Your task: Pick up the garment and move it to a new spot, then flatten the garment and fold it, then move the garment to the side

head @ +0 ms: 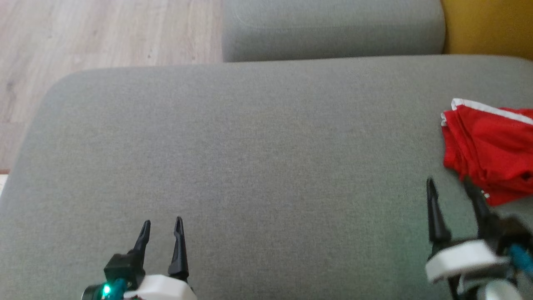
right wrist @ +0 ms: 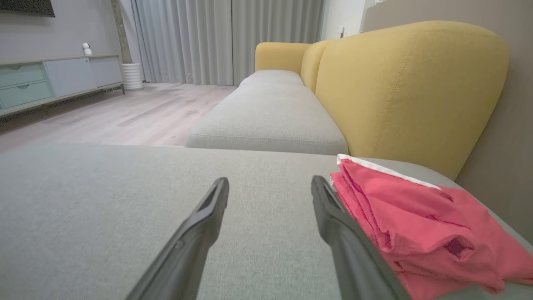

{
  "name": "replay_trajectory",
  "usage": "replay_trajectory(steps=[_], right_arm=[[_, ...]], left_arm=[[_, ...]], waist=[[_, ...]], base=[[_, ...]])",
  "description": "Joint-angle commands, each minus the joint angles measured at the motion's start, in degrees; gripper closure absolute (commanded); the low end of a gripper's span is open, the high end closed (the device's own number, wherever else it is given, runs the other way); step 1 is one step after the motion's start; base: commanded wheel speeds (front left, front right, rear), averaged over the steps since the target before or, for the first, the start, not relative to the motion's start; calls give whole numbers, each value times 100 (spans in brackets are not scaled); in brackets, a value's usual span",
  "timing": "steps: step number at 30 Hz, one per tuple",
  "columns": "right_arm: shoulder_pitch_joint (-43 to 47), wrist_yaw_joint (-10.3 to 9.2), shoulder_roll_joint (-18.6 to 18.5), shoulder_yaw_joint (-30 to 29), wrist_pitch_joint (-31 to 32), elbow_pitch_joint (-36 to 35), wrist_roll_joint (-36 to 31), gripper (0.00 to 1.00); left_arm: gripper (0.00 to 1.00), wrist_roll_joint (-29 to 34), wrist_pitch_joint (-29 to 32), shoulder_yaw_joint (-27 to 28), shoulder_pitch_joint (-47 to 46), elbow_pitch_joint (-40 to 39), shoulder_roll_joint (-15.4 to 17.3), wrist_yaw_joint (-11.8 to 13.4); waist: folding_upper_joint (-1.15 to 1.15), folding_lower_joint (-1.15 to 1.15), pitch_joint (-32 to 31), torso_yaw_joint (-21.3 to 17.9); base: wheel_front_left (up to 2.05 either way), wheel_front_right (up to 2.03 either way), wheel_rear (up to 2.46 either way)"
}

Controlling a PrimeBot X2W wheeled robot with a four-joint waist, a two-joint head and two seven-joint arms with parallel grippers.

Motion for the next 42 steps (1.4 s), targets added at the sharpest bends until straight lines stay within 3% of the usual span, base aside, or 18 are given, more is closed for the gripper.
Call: replay_trajectory(steps=[1, 6, 14, 15, 19, 42], right_arm=[[-48, 41, -3, 166, -245, -110, -124, 0], [214, 41, 43, 342, -700, 327, -4, 0], [110, 41, 45, 411, -901, 849, 33, 0], [389, 0, 93, 263, -831, 1031, 7, 100], [436, -3, 93, 279, -806, 1352, 66, 100], [189, 5, 85, 184, -452, 1284, 1675, 100]], left_arm=[[0, 64, -70, 249, -157, -131, 16, -51], [0, 151, -70, 332, -121, -32, 20, -169], [0, 277, -70, 355, -129, -44, 4, -294], [100, 214, 3, 156, 65, 153, 1, -294], [100, 157, 26, 143, 119, 446, -12, -302], [100, -1357, 332, 402, -146, 455, 41, -539]], waist=[[0, 0, -91, 80], [0, 0, -148, 56], [0, 0, -165, -36], [0, 0, -168, -29], [0, 0, -169, -32], [0, 0, -143, -81]], base=[[0, 0, 0], [0, 0, 0], [0, 0, 0], [0, 0, 0], [0, 0, 0], [0, 0, 0]])
